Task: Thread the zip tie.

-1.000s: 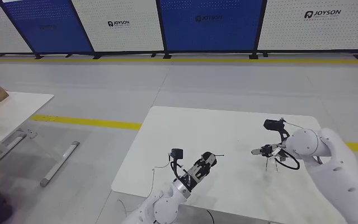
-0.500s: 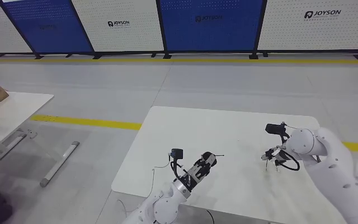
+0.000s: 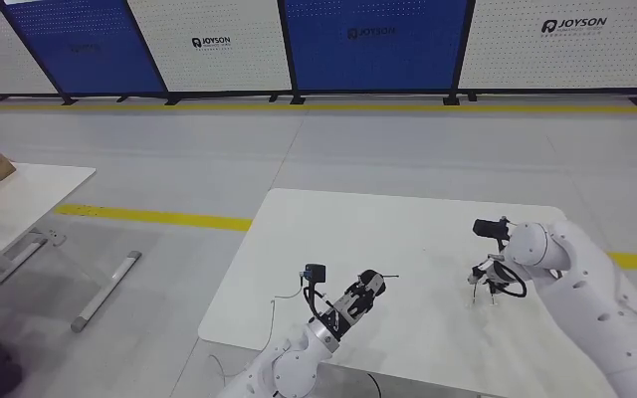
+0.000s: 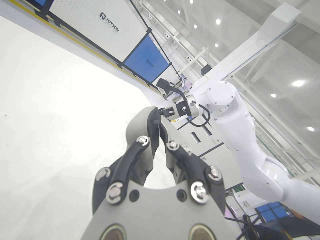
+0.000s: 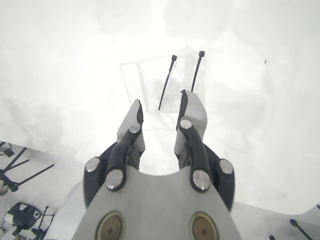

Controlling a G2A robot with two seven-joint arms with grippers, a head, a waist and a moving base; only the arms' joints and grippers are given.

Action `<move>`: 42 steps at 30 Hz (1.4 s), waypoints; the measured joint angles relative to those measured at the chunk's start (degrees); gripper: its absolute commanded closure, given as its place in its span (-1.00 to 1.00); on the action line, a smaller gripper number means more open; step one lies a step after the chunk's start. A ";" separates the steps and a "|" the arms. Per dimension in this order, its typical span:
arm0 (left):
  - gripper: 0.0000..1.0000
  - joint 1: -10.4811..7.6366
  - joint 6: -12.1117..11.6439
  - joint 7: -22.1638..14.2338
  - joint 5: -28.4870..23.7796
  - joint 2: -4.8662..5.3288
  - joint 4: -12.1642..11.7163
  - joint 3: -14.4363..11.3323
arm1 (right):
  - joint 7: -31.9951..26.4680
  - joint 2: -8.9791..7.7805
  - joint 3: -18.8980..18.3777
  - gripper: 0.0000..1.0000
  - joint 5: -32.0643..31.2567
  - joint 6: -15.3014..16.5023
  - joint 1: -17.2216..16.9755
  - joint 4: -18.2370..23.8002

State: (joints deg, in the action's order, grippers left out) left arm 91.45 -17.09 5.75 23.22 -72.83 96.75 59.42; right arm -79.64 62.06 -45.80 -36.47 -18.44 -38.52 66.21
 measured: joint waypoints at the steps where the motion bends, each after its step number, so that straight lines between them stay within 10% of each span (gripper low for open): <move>1: 1.00 0.00 0.00 0.00 0.00 0.00 0.00 0.00 | 0.00 0.17 0.38 0.48 0.12 0.06 0.31 -0.63; 30: 1.00 0.00 0.00 0.00 0.00 0.00 0.00 0.00 | 0.73 7.50 9.14 0.44 1.29 0.64 8.71 -17.92; 42: 1.00 0.00 0.00 0.00 0.00 0.00 0.00 0.00 | 0.47 10.20 11.41 1.00 0.35 1.24 10.60 -23.34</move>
State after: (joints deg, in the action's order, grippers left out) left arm 91.45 -17.09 5.75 23.22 -72.83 96.75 59.42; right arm -79.18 72.27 -34.39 -36.12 -17.20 -27.92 42.87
